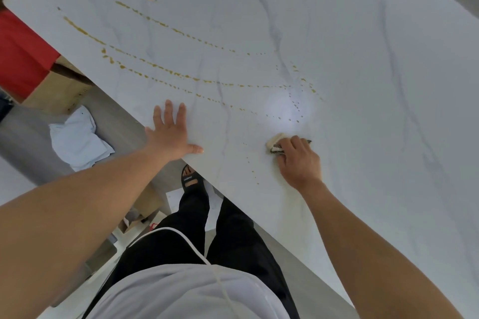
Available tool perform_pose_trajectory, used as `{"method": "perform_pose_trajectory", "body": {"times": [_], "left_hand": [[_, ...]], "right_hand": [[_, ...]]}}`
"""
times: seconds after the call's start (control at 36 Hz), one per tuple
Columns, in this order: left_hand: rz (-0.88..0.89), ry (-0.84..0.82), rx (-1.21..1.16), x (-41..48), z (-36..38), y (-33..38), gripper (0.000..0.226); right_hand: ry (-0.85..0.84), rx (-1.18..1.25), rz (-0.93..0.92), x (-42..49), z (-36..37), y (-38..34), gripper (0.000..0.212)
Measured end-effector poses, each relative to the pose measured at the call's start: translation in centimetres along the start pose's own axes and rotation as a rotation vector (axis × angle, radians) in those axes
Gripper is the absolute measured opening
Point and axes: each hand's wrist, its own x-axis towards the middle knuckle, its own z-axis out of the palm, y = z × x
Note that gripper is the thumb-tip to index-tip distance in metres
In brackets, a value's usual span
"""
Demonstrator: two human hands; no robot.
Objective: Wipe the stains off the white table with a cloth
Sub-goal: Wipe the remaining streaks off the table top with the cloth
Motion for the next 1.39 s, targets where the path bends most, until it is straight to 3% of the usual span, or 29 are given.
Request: {"method": "perform_pose_trajectory", "body": {"times": [0.06,0.11,0.17,0.36,0.42,0.5,0.53,0.58,0.69,0.72,0.83,0.89,0.97,1.03,1.06,1.14,1.19,1.31,1.39], "left_hand": [[0.001,0.001,0.005,0.0,0.1,-0.1,0.137],[0.001,0.004,0.012,0.0,0.1,-0.1,0.137],[0.000,0.009,0.019,0.1,0.1,0.0,0.137],[0.004,-0.009,0.035,0.1,0.0,-0.1,0.136],[0.004,-0.012,0.045,0.1,0.0,-0.1,0.136],[0.008,-0.017,0.052,0.0,-0.1,0.1,0.136],[0.011,-0.018,0.052,0.0,-0.1,0.1,0.136],[0.018,-0.021,0.045,-0.1,-0.2,0.1,0.135],[0.021,-0.027,0.043,0.0,-0.2,0.0,0.136],[0.022,-0.025,0.042,0.0,-0.1,0.0,0.135],[0.036,-0.025,0.031,0.0,-0.1,-0.2,0.134],[0.036,-0.029,0.021,0.0,-0.1,-0.2,0.135],[0.042,-0.037,0.020,0.1,-0.2,-0.3,0.136],[0.042,-0.030,0.021,0.0,-0.1,-0.4,0.136],[0.042,-0.022,0.027,0.0,-0.1,-0.4,0.136],[0.046,-0.011,0.036,0.0,0.0,-0.3,0.134],[0.046,-0.009,0.045,0.0,0.0,-0.4,0.134],[0.053,-0.002,0.043,0.1,0.1,-0.5,0.136],[0.064,0.001,0.035,0.1,0.2,-0.6,0.136]], "right_hand": [[0.035,0.063,0.185,0.7,-0.3,0.4,0.022],[0.123,0.165,0.495,1.3,-0.3,0.4,0.024],[0.167,0.191,0.612,1.3,-0.1,-0.4,0.023],[-0.001,-0.018,-0.046,-0.9,1.4,-1.9,0.025],[0.021,0.014,0.022,-0.5,1.2,-1.3,0.021],[0.164,0.123,0.387,-0.6,1.6,-1.2,0.020],[0.196,0.123,0.429,-0.9,1.8,-1.7,0.020],[0.182,0.053,0.317,-1.7,2.3,-2.8,0.021],[-0.001,-0.056,-0.106,-2.4,2.3,-2.8,0.020],[-0.004,-0.054,-0.086,-2.2,2.1,-2.5,0.020],[0.140,0.093,0.403,-2.0,2.0,-3.3,0.021],[0.115,0.050,0.337,-2.6,2.5,-4.4,0.020],[-0.022,-0.032,-0.027,-3.7,3.0,-5.2,0.020],[-0.073,-0.062,-0.143,-3.5,2.8,-4.6,0.018],[-0.059,-0.065,-0.113,-3.2,2.7,-4.3,0.018],[0.114,0.034,0.279,-2.3,2.5,-3.3,0.019],[0.213,0.058,0.414,-1.9,2.6,-3.2,0.021],[0.200,-0.031,0.240,-2.8,3.4,-3.9,0.020],[0.194,-0.032,0.214,-3.5,3.9,-4.2,0.020]]}}
